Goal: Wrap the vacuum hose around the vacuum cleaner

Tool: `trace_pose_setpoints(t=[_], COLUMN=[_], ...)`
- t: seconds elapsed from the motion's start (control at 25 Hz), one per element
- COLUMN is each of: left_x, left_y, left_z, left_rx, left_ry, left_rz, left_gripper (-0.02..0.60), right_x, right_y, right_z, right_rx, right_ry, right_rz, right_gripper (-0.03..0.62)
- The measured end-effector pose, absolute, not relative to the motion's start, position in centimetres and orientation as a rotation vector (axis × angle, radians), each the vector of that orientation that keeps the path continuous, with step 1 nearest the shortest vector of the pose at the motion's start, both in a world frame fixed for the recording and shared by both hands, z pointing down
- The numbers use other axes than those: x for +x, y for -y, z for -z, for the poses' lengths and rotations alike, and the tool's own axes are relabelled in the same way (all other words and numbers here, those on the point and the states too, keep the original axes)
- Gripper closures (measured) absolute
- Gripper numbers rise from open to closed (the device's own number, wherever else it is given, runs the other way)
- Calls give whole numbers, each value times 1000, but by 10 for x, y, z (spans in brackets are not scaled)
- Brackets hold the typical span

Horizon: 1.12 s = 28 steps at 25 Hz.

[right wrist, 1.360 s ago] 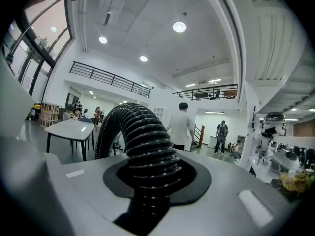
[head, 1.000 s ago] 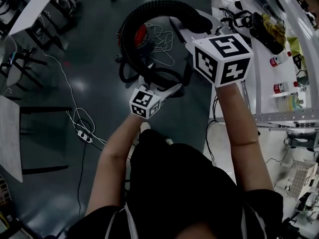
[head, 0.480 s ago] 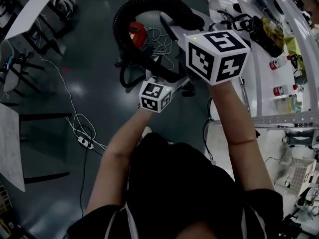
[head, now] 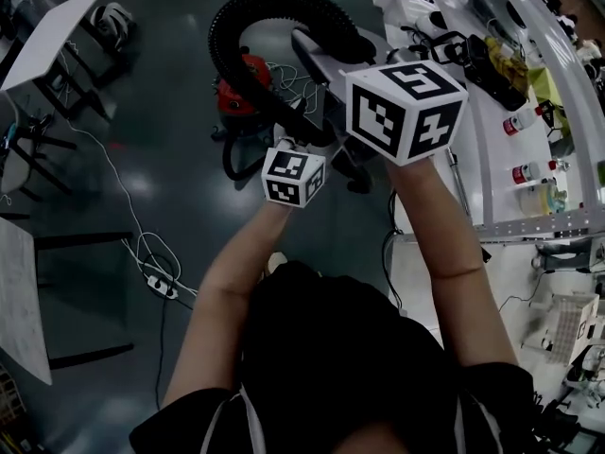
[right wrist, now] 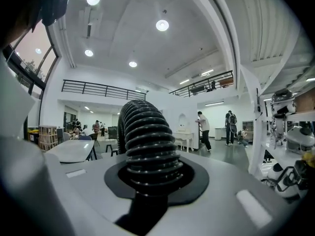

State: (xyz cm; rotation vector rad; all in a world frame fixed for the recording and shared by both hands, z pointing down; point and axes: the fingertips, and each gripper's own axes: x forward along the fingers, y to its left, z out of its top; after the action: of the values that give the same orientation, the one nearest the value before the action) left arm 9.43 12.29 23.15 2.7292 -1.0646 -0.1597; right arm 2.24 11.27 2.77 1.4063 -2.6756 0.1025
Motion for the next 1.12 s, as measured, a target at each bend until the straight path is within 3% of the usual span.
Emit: trace_pose_setpoints(t=[0.08,0.2,0.36,0.68,1.0,1.12], left_x=[96,94,83,64,51,43], left_y=[-127,-136,-139,-130,-109,-99], left_z=[-225,-219,-213,-214,-224,-225], left_rx=[2785,2850,2889,2789,2630,2607], left_ry=[894,638,491,451,599,676], left_rz=[167,152,160,85,112,124], left_gripper=[139,237,236,354,363,364], right_x=[17,5,-12,-38,-43,-41], right_y=[-112,-110,-110,-98,-78,-70], right_z=[-26,-24,-23,-25,-31,-33], right_rx=[1370,1262,1104,1005,1048,1079], right_ry=[2696,2737,2781,2784,2766,2824], right_rz=[-102,-98,-115,-53,31,-16], right_gripper=[497,508,520,519,476,414])
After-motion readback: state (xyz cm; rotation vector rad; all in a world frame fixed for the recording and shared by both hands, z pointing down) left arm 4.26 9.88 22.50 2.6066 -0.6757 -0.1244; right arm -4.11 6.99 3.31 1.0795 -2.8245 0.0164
